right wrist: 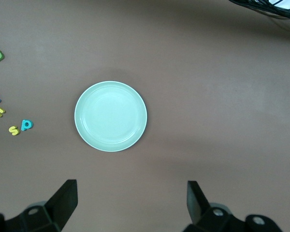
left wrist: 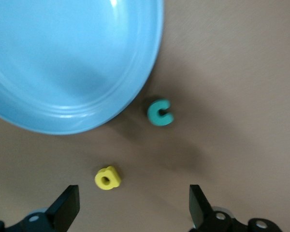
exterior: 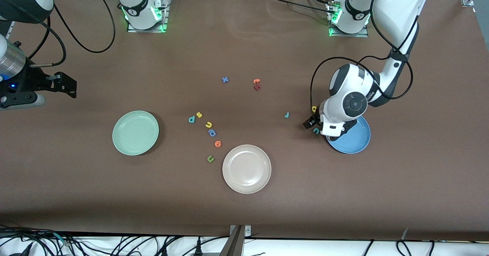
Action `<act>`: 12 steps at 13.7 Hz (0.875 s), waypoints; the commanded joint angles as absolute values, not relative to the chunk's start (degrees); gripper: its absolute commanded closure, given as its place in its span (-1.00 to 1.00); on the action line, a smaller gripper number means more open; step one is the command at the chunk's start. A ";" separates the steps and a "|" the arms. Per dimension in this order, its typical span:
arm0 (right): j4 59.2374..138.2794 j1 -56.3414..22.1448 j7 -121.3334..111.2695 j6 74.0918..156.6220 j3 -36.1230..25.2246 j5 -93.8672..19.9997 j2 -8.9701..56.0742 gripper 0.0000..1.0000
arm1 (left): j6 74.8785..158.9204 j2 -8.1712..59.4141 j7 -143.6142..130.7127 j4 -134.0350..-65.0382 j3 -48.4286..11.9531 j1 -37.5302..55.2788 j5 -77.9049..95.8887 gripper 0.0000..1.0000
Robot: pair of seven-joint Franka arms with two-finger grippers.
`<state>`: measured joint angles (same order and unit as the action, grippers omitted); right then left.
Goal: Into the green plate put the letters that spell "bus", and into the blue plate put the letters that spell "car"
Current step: 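Reach the left gripper down to the yellow letter a beside the blue plate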
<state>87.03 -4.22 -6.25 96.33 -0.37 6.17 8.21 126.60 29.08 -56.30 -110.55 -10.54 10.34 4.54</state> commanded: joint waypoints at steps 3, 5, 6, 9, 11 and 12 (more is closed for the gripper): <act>86.92 -4.83 -5.89 98.25 0.09 6.94 10.36 -1.00 | 132.17 26.01 -57.04 -119.17 -10.64 10.37 4.92 -0.77; 91.03 -5.27 -6.77 103.07 0.09 7.03 11.33 -1.00 | 134.64 26.28 -57.04 -120.23 -10.72 10.37 4.92 -0.38; 93.32 -5.36 -7.03 104.92 0.09 7.21 11.42 -1.00 | 134.65 26.19 -57.13 -120.23 -10.72 10.37 4.92 -0.17; 96.59 -5.36 -4.50 108.88 2.62 5.38 11.51 -1.00 | 134.82 26.72 -57.13 -120.41 -10.72 10.37 4.92 0.03; 98.95 -5.97 6.00 111.70 4.12 3.34 11.86 -1.00 | 134.91 26.89 -57.22 -120.59 -10.72 10.37 5.01 0.03; 100.53 -6.24 10.07 113.28 5.78 3.77 12.04 -1.00 | 135.00 27.16 -57.39 -120.59 -10.72 10.37 5.01 0.02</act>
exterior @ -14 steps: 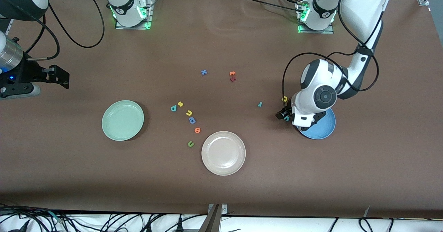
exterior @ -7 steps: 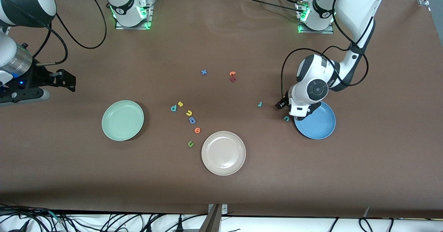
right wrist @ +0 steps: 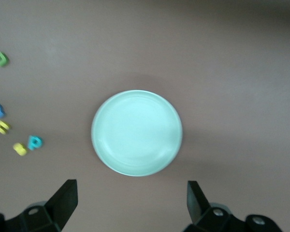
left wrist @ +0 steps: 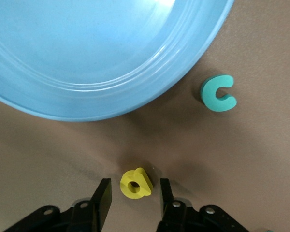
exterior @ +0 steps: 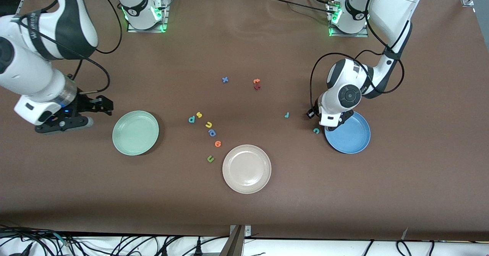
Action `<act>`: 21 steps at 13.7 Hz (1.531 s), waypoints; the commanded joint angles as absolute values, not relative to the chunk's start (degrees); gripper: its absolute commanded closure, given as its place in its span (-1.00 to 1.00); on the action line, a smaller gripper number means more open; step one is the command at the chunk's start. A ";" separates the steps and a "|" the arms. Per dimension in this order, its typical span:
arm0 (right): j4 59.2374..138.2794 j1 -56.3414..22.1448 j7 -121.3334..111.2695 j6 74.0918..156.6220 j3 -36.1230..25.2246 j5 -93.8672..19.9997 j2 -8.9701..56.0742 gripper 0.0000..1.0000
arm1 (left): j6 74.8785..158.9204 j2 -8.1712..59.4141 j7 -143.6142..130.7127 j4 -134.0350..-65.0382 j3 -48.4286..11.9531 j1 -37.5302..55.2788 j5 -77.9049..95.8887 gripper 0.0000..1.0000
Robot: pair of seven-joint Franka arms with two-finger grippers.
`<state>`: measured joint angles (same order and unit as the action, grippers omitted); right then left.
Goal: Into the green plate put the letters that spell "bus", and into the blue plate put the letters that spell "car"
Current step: 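Grasp the yellow a with the left gripper while the right gripper reaches letters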
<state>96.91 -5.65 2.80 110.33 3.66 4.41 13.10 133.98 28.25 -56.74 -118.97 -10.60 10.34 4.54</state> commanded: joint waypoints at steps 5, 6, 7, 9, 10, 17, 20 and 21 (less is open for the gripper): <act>113.27 -6.42 21.68 128.55 11.77 3.87 12.92 -1.00 | 136.84 28.21 -57.39 -120.50 -10.72 10.46 4.92 0.48; 114.60 -6.59 23.45 130.41 12.91 3.87 13.53 -1.00 | 136.85 28.30 -57.13 -120.41 -10.64 10.46 4.83 0.77; 115.22 -7.03 25.21 131.39 13.18 3.87 14.41 -1.00 | 136.85 28.13 -56.95 -120.32 -10.63 10.37 4.83 0.98; 115.84 -8.78 30.56 133.93 13.80 4.04 16.51 -1.00 | 136.06 27.51 -57.30 -119.62 -10.63 10.37 4.83 1.00; 115.84 -9.66 32.50 135.34 13.80 4.13 17.74 -1.00 | 135.71 26.20 -57.30 -119.62 -10.63 10.37 4.92 1.00; 116.28 -11.95 38.49 150.27 13.62 4.83 27.67 -1.00 | 116.98 23.29 -55.82 -108.20 -10.02 7.83 1.16 1.00; 116.10 -12.39 39.46 155.99 13.45 4.75 31.45 -0.98 | 117.50 26.44 -45.83 -105.74 -9.93 2.22 -0.97 0.99; 116.10 -12.74 40.25 156.96 13.45 4.75 32.07 -0.94 | 117.86 28.20 -42.83 -104.78 -9.93 0.54 -1.05 0.93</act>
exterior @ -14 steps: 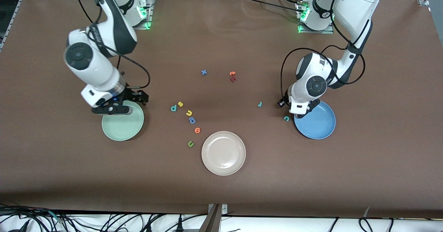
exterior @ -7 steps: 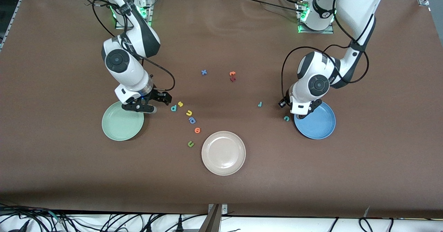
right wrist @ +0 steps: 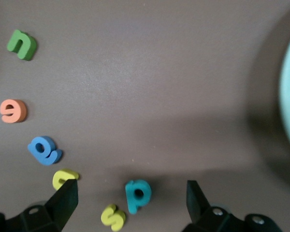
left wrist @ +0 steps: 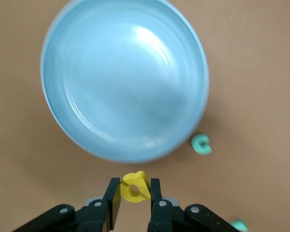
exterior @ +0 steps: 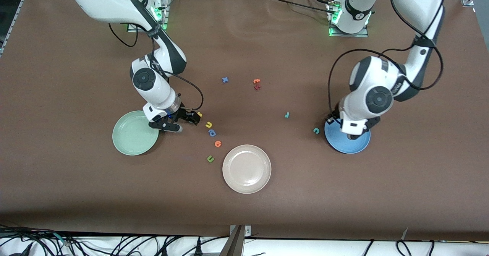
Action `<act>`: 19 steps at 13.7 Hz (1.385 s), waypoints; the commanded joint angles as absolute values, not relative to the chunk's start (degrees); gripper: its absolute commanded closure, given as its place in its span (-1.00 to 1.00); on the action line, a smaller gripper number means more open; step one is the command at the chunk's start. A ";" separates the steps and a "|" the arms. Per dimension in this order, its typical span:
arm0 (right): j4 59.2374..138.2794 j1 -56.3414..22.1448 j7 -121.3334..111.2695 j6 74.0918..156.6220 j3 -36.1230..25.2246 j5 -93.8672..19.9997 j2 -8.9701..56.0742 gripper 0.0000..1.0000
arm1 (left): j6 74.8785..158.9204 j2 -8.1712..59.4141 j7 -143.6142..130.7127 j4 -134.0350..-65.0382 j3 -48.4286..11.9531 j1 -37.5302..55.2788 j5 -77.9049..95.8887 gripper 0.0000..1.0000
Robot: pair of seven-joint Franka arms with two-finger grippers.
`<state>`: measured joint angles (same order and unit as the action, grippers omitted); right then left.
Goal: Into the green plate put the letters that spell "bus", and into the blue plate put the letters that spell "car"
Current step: 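Drop the yellow a onto the blue plate while the right gripper grasps teal p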
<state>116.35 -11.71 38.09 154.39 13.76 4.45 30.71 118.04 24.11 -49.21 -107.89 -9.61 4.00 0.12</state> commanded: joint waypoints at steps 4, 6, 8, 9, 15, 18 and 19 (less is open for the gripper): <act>116.28 -13.10 40.25 157.06 13.18 4.92 32.95 -0.88 | 120.68 30.15 -42.10 -104.15 -10.11 0.35 -1.67 -1.00; 116.80 -13.10 40.17 156.89 13.18 5.01 33.05 -0.88 | 120.76 30.15 -42.01 -104.06 -10.54 1.05 -1.76 -1.00; 117.94 -13.18 40.25 156.88 13.18 5.01 32.87 -0.87 | 120.94 30.15 -42.10 -103.28 -10.72 2.63 -1.67 -1.00; 118.47 -13.18 40.25 156.88 13.18 5.01 32.78 -0.84 | 121.02 30.32 -42.97 -102.49 -10.72 3.94 -1.23 -1.00; 119.09 -13.18 42.54 156.80 13.18 5.01 32.25 -0.54 | 126.91 33.66 -35.19 -99.85 -10.72 10.19 -9.65 -1.00; 119.09 -13.18 42.54 156.80 13.18 5.10 32.26 0.12 | 126.83 32.35 -19.31 -99.23 -10.72 10.02 -9.58 -1.00; 119.09 -13.18 42.45 156.80 13.18 5.10 32.26 0.33 | 126.83 32.34 -12.20 -99.14 -10.72 10.11 -9.67 -1.00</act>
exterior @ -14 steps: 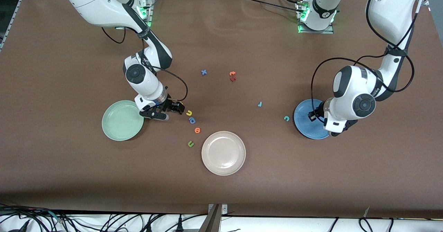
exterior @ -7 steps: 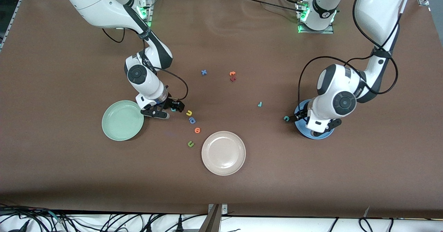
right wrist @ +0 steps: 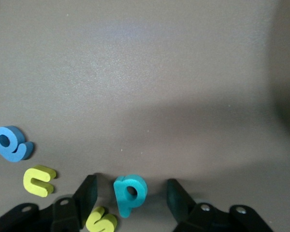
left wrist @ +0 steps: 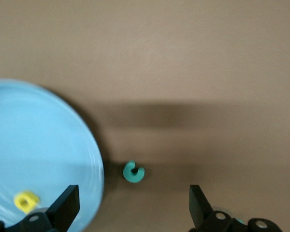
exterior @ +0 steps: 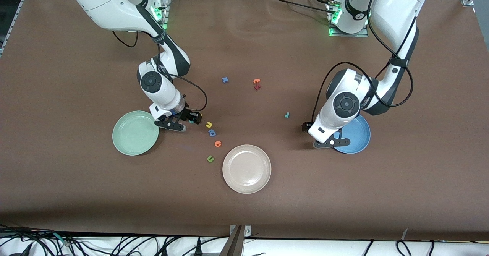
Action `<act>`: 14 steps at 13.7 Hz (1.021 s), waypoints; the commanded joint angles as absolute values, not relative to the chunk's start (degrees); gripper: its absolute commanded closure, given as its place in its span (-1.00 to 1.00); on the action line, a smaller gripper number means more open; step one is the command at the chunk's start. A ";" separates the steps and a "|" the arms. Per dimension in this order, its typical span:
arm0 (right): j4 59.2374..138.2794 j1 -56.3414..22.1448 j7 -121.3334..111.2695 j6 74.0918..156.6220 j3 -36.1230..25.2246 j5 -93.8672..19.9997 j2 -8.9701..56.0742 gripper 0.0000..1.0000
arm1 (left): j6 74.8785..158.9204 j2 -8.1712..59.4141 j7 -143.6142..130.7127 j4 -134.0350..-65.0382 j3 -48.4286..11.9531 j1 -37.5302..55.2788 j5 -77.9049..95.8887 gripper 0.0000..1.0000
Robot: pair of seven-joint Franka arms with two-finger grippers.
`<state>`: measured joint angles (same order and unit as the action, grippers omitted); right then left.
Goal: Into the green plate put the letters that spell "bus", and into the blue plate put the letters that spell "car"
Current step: 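Drop the yellow a onto the blue plate while the right gripper grasps teal p, then carry the teal p to the green plate while the left gripper grasps teal c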
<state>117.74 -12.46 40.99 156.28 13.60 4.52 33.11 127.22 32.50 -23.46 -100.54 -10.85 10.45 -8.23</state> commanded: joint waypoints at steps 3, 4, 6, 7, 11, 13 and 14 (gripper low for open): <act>118.92 -13.10 41.75 156.71 12.92 5.10 32.17 0.91 | 126.91 33.05 3.82 -99.40 -10.72 10.28 -9.67 -1.00; 118.57 -13.10 41.40 156.27 12.48 5.18 31.82 1.00 | 126.91 32.96 8.65 -99.40 -10.72 10.46 -9.93 -1.00; 116.91 -13.10 38.26 150.42 11.43 5.19 29.89 1.00 | 126.91 32.96 15.87 -99.58 -11.77 10.28 -9.23 -1.00; 115.33 -13.01 35.62 145.16 10.64 5.19 28.40 1.00 | 127.00 33.05 19.04 -99.93 -11.86 10.46 -9.66 -0.99; 112.50 -12.22 24.20 134.74 6.52 5.10 24.18 1.00 | 132.43 33.05 29.16 -104.49 -11.87 9.32 -9.67 -0.96; 112.59 -11.08 17.01 134.74 4.49 5.10 23.91 1.00 | 134.47 33.57 32.59 -105.29 -11.87 8.96 -9.93 -0.94; 112.76 -10.47 11.83 134.74 2.48 5.10 23.91 1.00 | 134.91 33.84 35.04 -105.38 -11.87 8.88 -9.93 -0.93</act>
